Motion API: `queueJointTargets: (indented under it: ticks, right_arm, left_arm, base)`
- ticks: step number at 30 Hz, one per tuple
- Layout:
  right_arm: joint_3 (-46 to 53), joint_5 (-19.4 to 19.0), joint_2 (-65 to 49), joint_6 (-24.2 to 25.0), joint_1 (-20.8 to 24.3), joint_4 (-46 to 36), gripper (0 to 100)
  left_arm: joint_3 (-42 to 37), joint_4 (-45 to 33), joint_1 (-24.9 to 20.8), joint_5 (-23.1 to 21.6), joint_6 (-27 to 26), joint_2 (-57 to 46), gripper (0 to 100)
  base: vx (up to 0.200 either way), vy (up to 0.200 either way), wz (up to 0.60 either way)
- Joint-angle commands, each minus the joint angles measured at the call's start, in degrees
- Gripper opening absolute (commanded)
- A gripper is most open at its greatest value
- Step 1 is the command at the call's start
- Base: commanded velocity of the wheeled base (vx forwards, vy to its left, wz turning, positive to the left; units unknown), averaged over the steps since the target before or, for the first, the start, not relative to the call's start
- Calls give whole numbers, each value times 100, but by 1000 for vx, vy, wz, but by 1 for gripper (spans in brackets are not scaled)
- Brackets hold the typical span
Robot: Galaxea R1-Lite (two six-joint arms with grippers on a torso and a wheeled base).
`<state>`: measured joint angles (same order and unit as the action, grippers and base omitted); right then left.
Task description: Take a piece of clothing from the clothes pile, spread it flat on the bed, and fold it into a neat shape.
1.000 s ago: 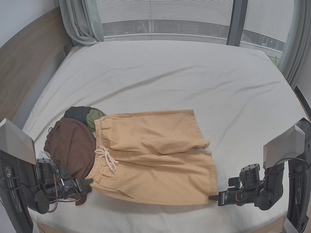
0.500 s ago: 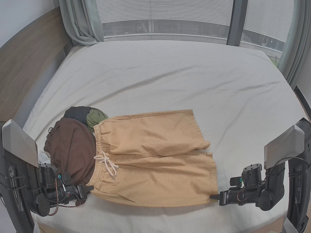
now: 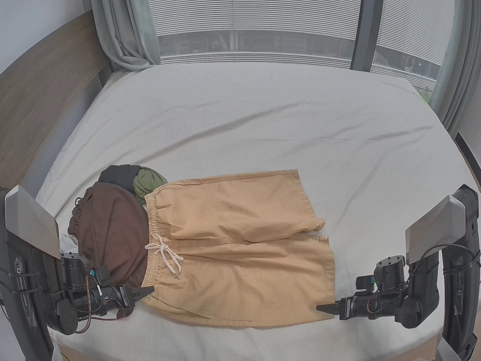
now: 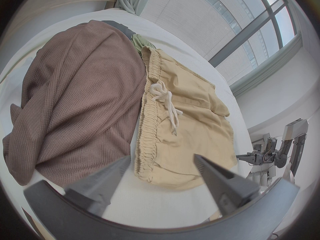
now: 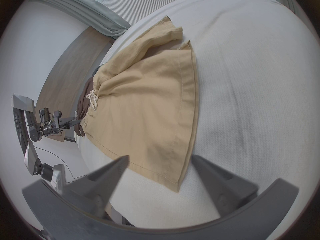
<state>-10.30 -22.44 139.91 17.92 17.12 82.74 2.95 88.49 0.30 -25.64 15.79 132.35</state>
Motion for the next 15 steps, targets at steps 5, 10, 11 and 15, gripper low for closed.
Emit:
queueJointTargets:
  ticks: [5,10,11,15]
  right_arm:
    - [19,-6,115,1,-6,146,100]
    - [19,-6,247,10,-6,419,100]
    - [19,-6,282,10,-15,463,100]
    - [28,-6,300,1,-86,524,100]
  left_arm:
    - [-14,1,13,-3,-14,168,100]
    - [74,1,-4,-3,-14,388,100]
    - [100,1,-4,-3,-5,405,100]
    - [118,1,-39,-12,30,423,100]
  base:
    - [0,0,0]
    - [0,0,0]
    - [0,0,0]
    - [0,0,0]
